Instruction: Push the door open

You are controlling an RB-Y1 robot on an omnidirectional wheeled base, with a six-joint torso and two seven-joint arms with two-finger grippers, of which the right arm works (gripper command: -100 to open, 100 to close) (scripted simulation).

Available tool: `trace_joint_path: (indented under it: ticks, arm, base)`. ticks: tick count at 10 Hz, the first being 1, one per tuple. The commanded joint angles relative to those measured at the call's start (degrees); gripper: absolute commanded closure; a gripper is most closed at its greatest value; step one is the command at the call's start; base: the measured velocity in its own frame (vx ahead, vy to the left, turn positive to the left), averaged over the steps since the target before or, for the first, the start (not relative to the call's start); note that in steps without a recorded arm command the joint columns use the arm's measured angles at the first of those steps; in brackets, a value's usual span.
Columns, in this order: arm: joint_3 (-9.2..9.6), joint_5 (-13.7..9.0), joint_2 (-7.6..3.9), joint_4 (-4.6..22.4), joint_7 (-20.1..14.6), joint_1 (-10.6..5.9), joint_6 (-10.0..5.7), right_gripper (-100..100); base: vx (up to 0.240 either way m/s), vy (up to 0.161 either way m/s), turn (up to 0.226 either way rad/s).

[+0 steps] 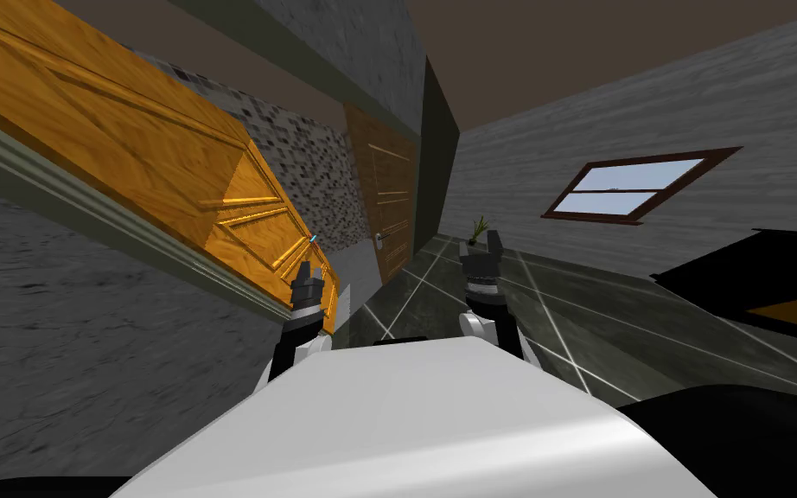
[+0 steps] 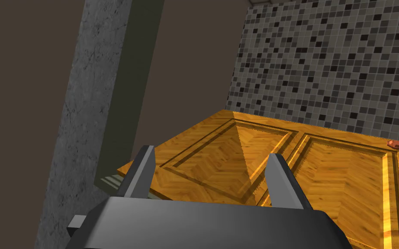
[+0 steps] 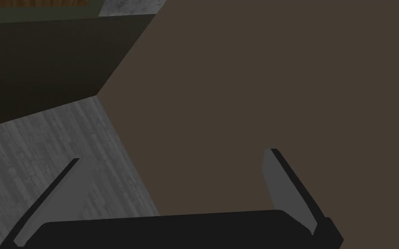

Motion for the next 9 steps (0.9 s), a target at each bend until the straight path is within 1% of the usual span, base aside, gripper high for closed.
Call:
trace_joint_path:
  ticks: [1, 4, 7, 9]
  arm:
    - [0.92, 0.9, -0.35, 0.9, -0.6, 0.05, 0.15, -100]
    - [2.86, 2.8, -1.00, 2.8, -1.9, 0.16, 0.46, -100]
    - [5.62, 5.5, -1.80, 5.6, -3.7, 0.32, 0.90, -100]
    - [7.53, 7.3, -2.30, 7.5, -5.0, 0.43, 1.21, -100]
  base:
    - [0.132, -0.009, 0.025]
    - [0.247, -0.007, 0.030]
    - [0.232, -0.033, 0.040]
    - [0.198, -0.008, 0.040]
